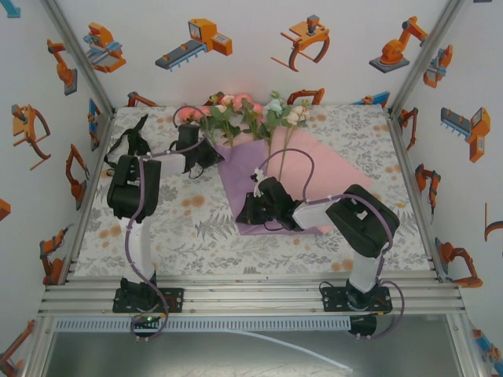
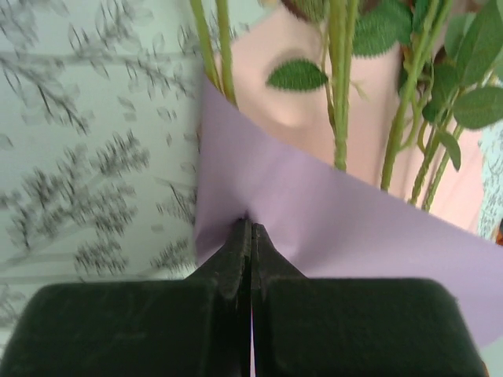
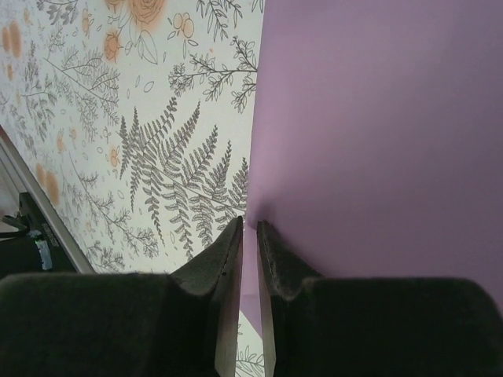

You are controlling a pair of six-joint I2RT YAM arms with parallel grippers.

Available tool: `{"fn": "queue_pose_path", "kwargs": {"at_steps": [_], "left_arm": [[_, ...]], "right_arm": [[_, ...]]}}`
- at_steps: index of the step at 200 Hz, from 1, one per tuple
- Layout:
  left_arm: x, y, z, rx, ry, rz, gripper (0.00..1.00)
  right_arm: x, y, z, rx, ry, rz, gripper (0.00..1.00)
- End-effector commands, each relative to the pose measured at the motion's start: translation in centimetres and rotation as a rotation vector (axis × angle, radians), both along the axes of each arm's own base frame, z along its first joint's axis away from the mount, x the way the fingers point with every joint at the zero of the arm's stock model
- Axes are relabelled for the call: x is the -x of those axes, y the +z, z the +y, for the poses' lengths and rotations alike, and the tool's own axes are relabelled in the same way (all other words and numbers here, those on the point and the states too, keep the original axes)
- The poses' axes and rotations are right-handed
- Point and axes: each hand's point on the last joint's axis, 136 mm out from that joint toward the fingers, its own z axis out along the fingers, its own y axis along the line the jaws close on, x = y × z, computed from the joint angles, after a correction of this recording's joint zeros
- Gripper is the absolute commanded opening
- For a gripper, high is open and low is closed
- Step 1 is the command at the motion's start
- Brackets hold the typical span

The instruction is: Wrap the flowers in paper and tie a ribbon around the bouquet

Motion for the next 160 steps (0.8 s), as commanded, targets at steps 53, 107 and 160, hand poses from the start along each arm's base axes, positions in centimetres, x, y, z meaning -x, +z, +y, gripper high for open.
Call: {"fn": "queue_pose_path", "kwargs": {"at_steps": [53, 107, 160], "left_arm": [[-5.8, 2.1, 4.8, -0.053, 0.045, -0.067, 0.00], [0.4, 9.9, 4.0, 0.072, 0.038, -0.144, 0.01], [11.6, 7.3, -2.0, 0.050, -0.112, -0.071, 0.01]], "right_arm": [[1.6, -0.6, -0.1, -0.037, 0.024, 0.058, 0.19], [1.7, 1.4, 0.1, -0.082, 0.017, 0.056, 0.19], [0.5, 6.8, -0.4, -0.136, 0.006, -0.077, 0.20]]}}
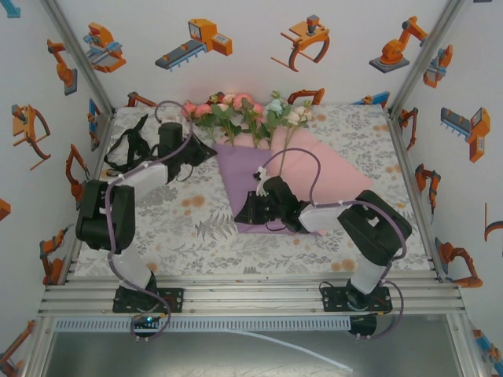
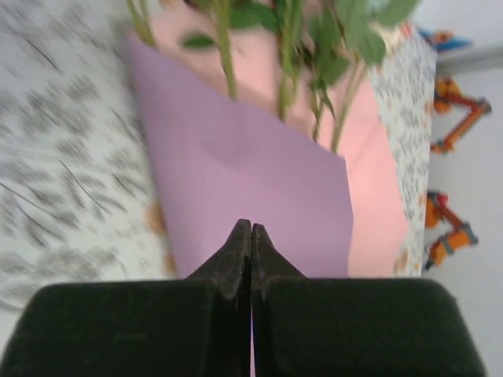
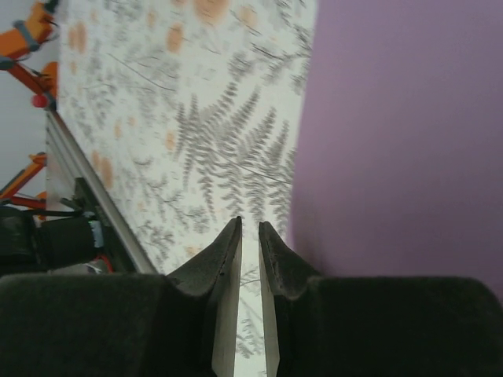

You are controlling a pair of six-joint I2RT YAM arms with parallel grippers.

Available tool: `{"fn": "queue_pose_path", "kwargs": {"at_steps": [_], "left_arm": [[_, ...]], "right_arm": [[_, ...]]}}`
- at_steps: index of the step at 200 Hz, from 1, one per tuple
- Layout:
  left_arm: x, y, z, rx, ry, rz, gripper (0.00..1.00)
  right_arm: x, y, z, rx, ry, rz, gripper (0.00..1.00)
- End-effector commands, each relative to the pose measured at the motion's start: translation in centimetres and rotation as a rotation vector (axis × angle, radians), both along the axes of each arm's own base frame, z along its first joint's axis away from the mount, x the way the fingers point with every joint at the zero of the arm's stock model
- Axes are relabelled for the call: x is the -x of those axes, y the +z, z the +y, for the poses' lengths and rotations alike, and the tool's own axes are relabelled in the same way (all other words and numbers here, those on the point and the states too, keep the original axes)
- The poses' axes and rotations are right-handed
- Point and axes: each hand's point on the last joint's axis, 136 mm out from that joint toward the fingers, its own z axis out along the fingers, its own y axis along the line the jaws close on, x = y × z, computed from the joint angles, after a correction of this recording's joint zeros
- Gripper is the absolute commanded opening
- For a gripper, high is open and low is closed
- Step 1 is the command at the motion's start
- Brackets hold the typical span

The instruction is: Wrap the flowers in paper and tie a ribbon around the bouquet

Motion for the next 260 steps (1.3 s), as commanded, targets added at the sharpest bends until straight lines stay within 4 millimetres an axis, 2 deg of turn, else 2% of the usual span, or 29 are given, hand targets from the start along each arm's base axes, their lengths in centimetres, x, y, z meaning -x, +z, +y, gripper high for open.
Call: {"fn": "queue_pose_path", "kwargs": {"at_steps": [1, 14, 34, 66, 77, 88, 112, 134, 145, 154, 164, 175, 182, 189, 196, 216, 260], "left_arm": [[4.4, -2.6, -2.5, -0.027, -0.069, 0.061, 0.01], [6.7, -3.7, -3.5, -0.044, -0.113, 0.098, 0.01], [9.0, -4.7, -3.7, -0.075, -0.139, 0.131, 0.01], [11.3, -4.2, -4.1, -0.148, -0.186, 0.120, 0.02], [11.8, -3.8, -4.6, -0.165, -0.210, 0.110, 0.02], [12.3, -3.6, -5.6, -0.177, -0.245, 0.100, 0.03], [12.6, -4.5, -7.4, -0.224, -0.278, 0.101, 0.04], [11.9, -5.4, -9.4, -0.222, -0.303, 0.095, 0.05], [11.8, -5.9, -10.6, -0.215, -0.329, 0.106, 0.05], [11.9, -6.4, -11.7, -0.213, -0.352, 0.112, 0.05], [12.2, -7.2, -12.7, -0.208, -0.372, 0.126, 0.05], [12.6, -8.1, -13.5, -0.197, -0.388, 0.146, 0.05], [12.8, -8.5, -13.9, -0.187, -0.398, 0.158, 0.05], [13.0, -8.9, -14.2, -0.175, -0.401, 0.169, 0.05], [13.2, -9.2, -14.4, -0.164, -0.404, 0.174, 0.05], [13.7, -9.7, -14.7, -0.157, -0.414, 0.186, 0.05], [14.1, -10.2, -14.6, -0.161, -0.419, 0.189, 0.05]], "right_arm": [[-0.6, 2.5, -0.5, -0.026, -0.010, -0.082, 0.20], [-0.8, 1.4, -1.4, 0.004, -0.027, -0.073, 0.20], [-1.0, -0.5, -2.9, 0.042, -0.051, -0.042, 0.20], [-0.4, -3.7, -4.6, 0.139, -0.056, -0.020, 0.19], [-0.1, -4.2, -4.8, 0.152, -0.049, 0.000, 0.19], [-0.1, -3.5, -4.7, 0.143, -0.050, -0.006, 0.20], [-0.8, 0.2, -5.1, 0.135, -0.066, -0.090, 0.23], [-1.7, 3.2, -7.5, 0.167, -0.130, -0.154, 0.26], [-2.2, 4.3, -9.5, 0.173, -0.175, -0.170, 0.31], [-2.7, 4.7, -11.8, 0.201, -0.238, -0.175, 0.38], [-3.4, 5.0, -15.0, 0.259, -0.338, -0.181, 0.49], [-4.1, 5.1, -19.5, 0.353, -0.470, -0.189, 0.60], [-4.4, 5.3, -21.8, 0.393, -0.537, -0.189, 0.69], [-4.6, 5.3, -24.2, 0.432, -0.611, -0.175, 0.87], [-4.7, 5.1, -26.3, 0.459, -0.670, -0.153, 0.93], [-5.0, 4.1, -30.9, 0.457, -0.789, -0.051, 0.97], [-6.8, 2.2, -37.9, 0.508, -0.989, 0.051, 0.97]]}}
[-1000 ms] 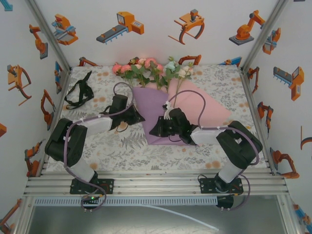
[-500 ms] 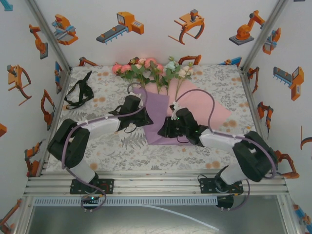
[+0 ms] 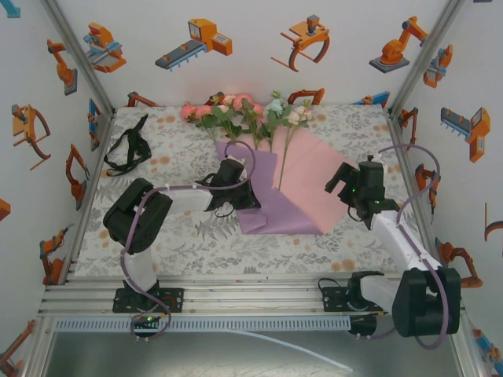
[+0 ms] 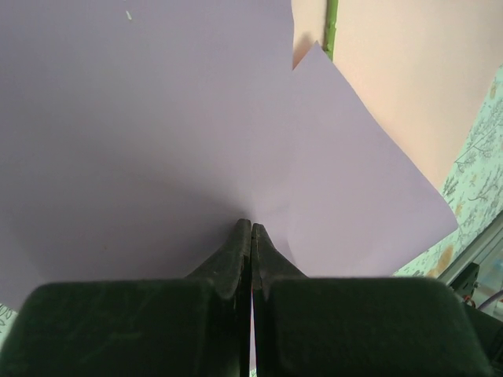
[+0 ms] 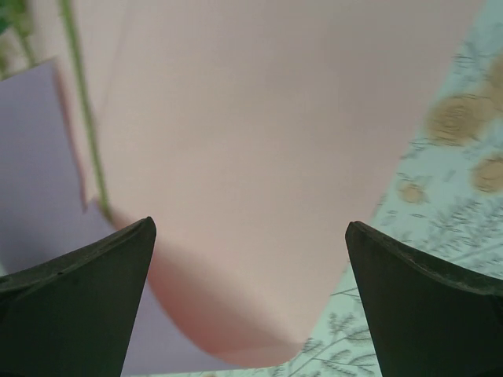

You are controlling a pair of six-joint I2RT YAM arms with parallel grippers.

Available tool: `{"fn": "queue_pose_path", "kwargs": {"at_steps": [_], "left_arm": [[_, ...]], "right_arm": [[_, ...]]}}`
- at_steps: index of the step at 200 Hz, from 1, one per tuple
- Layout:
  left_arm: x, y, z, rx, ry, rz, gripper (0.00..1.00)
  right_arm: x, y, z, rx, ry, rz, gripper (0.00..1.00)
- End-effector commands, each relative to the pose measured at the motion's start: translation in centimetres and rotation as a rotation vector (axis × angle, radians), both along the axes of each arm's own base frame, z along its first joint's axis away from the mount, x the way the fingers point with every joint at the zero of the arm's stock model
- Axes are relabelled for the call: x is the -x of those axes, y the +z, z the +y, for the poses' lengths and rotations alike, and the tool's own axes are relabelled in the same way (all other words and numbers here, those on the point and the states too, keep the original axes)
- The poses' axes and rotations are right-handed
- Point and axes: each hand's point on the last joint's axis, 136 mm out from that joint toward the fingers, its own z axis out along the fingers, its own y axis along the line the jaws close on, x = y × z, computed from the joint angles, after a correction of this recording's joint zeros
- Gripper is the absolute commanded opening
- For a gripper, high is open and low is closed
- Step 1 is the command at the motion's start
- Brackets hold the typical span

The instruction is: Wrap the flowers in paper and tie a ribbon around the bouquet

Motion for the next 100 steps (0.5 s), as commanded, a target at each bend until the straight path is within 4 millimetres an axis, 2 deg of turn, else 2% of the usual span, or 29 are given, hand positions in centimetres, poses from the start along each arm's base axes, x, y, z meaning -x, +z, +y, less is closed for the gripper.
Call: {"fn": "queue_pose_path", "kwargs": {"at_steps": [1, 22, 48, 73, 100], "left_arm": [[0.5, -0.7, -0.2, 0.010, -0.007, 0.019, 0.05], [0.7, -0.9, -0.2, 0.016, -0.011, 0.018, 0.05], [0.6, -0.6, -0.3, 0.031, -0.014, 0.009, 0.05], [0.5, -0.3, -0.4, 0.043, -0.011, -0.002, 0.05], [0.4, -0.2, -0.6, 0.052, -0.013, -0.007, 0.05]], "right_arm": [[-0.2, -1.7, -3.0, 0.032, -0.087, 0.078, 0.97], [-2.0, -2.8, -4.7, 0.038, -0.121, 0.123, 0.97], [-2.7, -5.3, -5.6, 0.044, -0.147, 0.212, 0.97], [-3.2, -6.8, -5.1, 0.006, -0.104, 0.241, 0.96], [-2.9, -8.2, -3.5, -0.106, -0.093, 0.260, 0.93]]}}
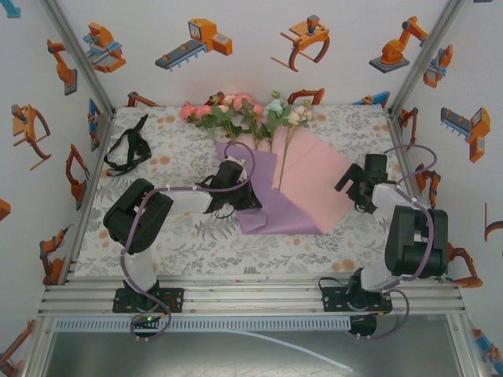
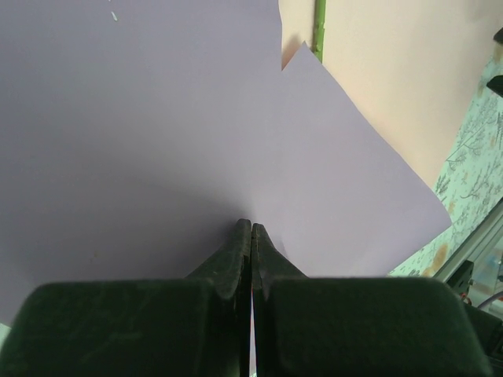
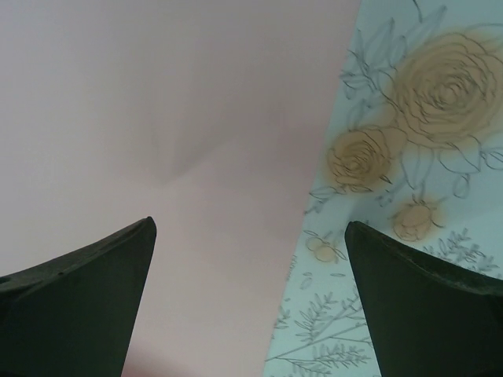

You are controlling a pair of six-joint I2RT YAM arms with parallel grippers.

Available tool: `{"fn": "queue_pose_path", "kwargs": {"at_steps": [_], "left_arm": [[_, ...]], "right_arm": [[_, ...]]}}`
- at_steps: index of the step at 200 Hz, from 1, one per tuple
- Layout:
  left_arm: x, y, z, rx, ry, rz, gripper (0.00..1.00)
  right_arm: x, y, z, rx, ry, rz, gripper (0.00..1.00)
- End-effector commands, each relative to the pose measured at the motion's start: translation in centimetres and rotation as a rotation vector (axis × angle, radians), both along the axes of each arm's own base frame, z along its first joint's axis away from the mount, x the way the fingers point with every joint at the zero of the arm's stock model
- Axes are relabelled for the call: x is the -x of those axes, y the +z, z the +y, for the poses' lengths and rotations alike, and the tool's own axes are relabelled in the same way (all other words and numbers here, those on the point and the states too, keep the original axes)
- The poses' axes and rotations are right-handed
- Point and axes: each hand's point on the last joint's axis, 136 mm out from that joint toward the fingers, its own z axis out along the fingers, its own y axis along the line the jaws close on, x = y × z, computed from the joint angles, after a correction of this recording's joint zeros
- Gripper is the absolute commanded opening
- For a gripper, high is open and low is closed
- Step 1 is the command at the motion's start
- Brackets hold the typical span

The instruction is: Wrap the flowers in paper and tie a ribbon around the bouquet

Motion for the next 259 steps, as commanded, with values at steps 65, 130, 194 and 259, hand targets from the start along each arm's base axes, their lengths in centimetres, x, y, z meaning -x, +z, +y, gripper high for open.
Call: {"fn": "queue_pose_path", "kwargs": {"at_steps": [65, 130, 194, 259], "left_arm": [[0.0, -0.2, -0.8, 0.033, -0.003, 0.012, 0.05], [-0.4, -0.4, -1.2, 0.039, -0.001, 0.021, 0.05], [-0.5, 0.0, -1.6, 0.051, -0.004, 0.023, 0.05], [-0.7, 0.2, -2.0, 0.064, 0.002, 0.023, 0.05]], "right_arm": [[1.7, 0.0, 6.5, -0.467, 0.002, -0.091, 0.89], [6.3, 1.6, 9.9, -0.611, 0.067, -0.164, 0.92], [10.4, -0.4, 12.8, -0.690, 0.193, -0.102, 0.92], [11.5, 1.7, 15.1, -0.677, 0.339, -0.212, 0.89]]}}
